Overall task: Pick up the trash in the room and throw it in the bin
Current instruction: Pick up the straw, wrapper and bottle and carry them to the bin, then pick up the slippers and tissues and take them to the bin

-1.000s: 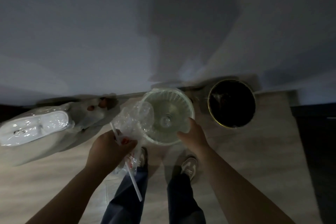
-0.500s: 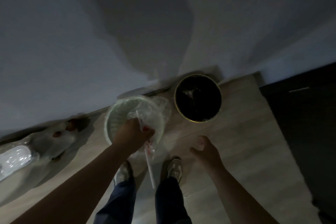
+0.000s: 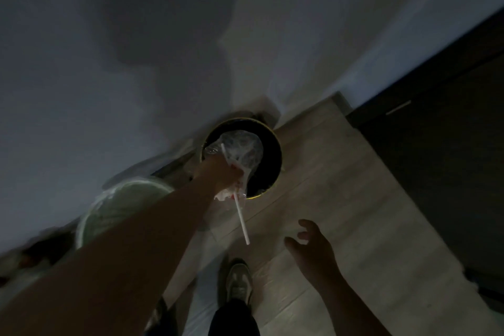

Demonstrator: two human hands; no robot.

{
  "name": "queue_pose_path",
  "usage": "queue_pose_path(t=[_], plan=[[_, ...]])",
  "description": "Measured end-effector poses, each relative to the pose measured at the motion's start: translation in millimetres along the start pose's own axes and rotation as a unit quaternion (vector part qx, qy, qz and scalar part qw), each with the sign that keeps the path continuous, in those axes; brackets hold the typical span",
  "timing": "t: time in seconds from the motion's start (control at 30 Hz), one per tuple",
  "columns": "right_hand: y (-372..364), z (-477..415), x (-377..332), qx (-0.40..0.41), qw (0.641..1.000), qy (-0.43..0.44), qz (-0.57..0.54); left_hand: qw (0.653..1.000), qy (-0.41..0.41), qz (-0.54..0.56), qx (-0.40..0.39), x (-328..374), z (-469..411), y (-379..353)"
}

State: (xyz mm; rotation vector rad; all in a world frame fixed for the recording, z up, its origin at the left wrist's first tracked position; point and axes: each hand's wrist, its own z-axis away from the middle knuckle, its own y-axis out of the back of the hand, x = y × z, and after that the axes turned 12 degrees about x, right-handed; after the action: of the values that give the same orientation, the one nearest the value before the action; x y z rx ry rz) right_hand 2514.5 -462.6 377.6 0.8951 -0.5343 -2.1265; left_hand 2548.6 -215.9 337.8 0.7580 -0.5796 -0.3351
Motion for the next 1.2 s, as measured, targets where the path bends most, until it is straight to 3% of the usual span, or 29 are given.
queue_pose_path(t=[0.2,0.3,0.5,0.73,0.9,1.1,1.2], plan=[[-10,-31,15,-0.001,1.000,-0.008,-0.014,1.000,0.017,0.020,0.009,7,-43,-38],[-12,-37,17,-0.005,1.000,-0.001,-0.011,0.999,0.005,-0.033,0.002,14,-49,-39],[-10,-34,11,-0.004,1.000,0.002,-0.008,0.997,-0.033,0.005,0.076,19,-47,-25],[11,-6,-21,-0.008,0.999,0.041,0.033,0.974,-0.173,-0.143,-0.027,15,14,24],[60,39,-75,0.004,0.980,0.141,0.142,0.946,-0.248,-0.202,-0.052,30,78,101],[154,108,-175,0.041,0.919,0.303,0.250,0.924,-0.299,-0.236,0.020,74,169,224],[199,148,-232,0.060,0.871,0.397,0.284,0.921,-0.309,-0.222,0.090,89,211,295]])
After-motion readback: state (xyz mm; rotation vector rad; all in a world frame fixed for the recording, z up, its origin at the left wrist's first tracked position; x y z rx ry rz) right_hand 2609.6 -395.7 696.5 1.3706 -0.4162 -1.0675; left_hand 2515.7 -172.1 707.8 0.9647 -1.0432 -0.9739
